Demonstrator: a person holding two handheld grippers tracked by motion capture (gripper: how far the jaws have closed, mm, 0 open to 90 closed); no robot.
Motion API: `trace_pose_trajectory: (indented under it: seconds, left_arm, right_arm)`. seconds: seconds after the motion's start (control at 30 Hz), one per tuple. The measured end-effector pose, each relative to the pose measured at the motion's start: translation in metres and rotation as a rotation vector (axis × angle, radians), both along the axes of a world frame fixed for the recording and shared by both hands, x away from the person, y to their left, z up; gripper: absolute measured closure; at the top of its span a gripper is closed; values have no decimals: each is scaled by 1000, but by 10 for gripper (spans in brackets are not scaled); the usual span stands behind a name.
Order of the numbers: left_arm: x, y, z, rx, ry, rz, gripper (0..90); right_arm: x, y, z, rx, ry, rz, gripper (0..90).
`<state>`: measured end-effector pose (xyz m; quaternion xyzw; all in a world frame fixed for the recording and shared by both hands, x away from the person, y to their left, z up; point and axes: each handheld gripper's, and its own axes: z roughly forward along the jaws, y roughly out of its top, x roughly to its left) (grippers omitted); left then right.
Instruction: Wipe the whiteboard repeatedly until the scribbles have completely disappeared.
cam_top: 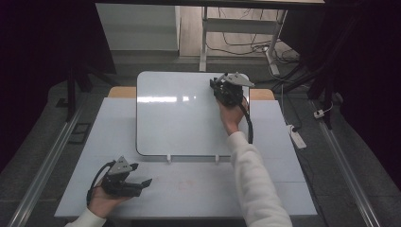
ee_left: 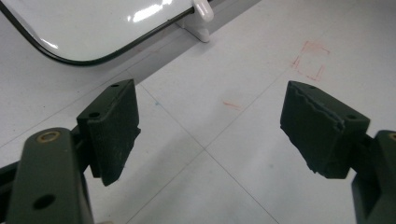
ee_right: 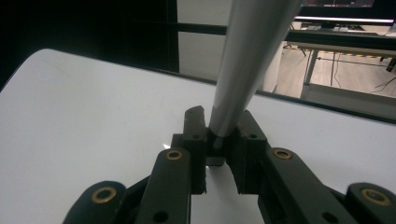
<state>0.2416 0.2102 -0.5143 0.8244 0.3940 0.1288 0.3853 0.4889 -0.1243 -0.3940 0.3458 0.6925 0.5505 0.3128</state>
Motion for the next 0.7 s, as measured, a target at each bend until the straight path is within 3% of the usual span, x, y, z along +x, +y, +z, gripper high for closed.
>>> trace_pose_trajectory:
  seconds: [0.07,0.13,0.23,0.27,0.3,0.37,0.43,0.57,0.63,0.7]
  left_arm:
    - [1,-1,-1,5,5,-4,204]
    - [1,-1,-1,8,4,-5,203]
    - [-1,0,0,0,-3,1,204]
    - [-1,0,0,-1,-2,2,204]
    - [0,-1,0,1,0,1,204]
    - [1,-1,-1,6,5,-1,204]
    - [1,-2,-1,9,4,-2,203]
    - [0,-2,0,5,2,1,203]
    - [1,-1,0,4,4,1,203]
    - [1,-1,-1,6,7,0,203]
  right_arm:
    - [-6,9,-3,-63,-6,59,777]
    - [-6,10,-2,-112,-22,74,777]
    - [1,-9,3,-30,-4,-19,777]
    - [2,-13,3,6,11,-20,777]
    - [1,-12,2,4,11,-18,777]
    - [-5,-2,-2,-66,-4,49,777]
    - [-6,2,-2,-122,-23,67,777]
    - [10,-13,9,19,4,-12,777]
    - [10,-7,9,7,9,0,777]
    - [6,7,6,-56,-5,81,777]
